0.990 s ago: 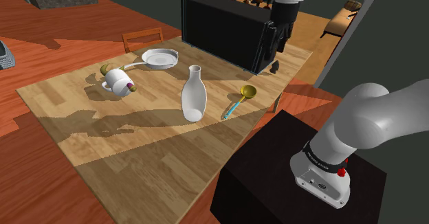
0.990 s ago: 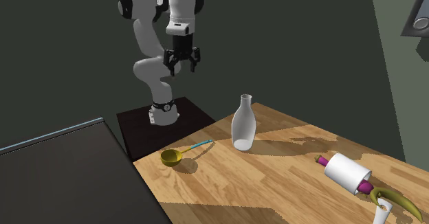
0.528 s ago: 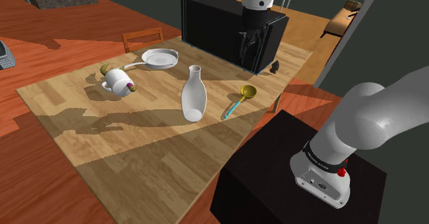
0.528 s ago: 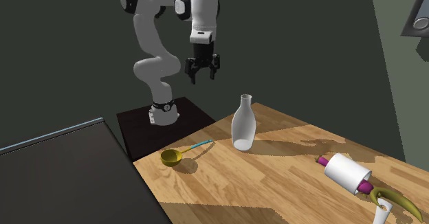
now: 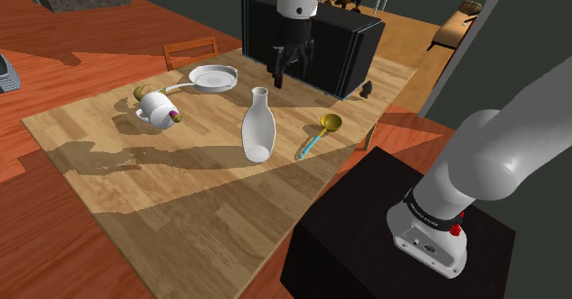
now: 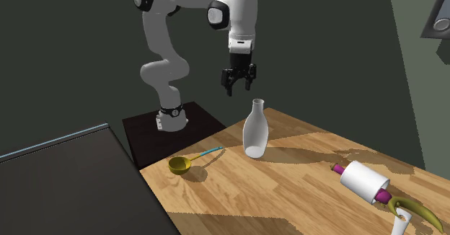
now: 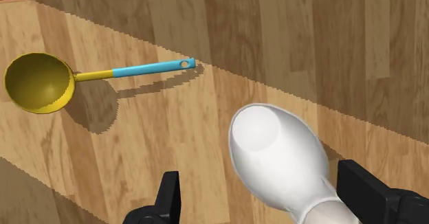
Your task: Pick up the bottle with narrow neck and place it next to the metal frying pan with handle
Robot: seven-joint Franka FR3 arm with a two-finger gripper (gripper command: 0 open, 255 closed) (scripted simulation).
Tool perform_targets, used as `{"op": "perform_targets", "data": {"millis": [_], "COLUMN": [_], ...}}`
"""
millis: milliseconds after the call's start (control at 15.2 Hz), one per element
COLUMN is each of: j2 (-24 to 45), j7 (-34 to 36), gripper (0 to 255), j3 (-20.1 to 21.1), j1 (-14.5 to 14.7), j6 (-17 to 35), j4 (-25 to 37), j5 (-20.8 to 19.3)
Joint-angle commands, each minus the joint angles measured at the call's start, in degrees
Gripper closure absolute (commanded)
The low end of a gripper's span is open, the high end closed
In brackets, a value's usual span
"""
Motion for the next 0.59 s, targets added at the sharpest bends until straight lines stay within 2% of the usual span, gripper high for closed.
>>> {"op": "perform_targets", "data": {"millis": [0, 330, 528], "j2": [3.6, 13.2, 13.8], "j7": [1.5, 5.4, 5.5], "gripper": [0, 0, 0], "j3": [1.1, 3.2, 3.3], "j1": [0.4, 1.6, 1.7], "j6": [1.8, 4.5, 6.7], "j4": [2.5, 10.8, 9.1], "j5": [-0.2, -1.7, -1.8]}}
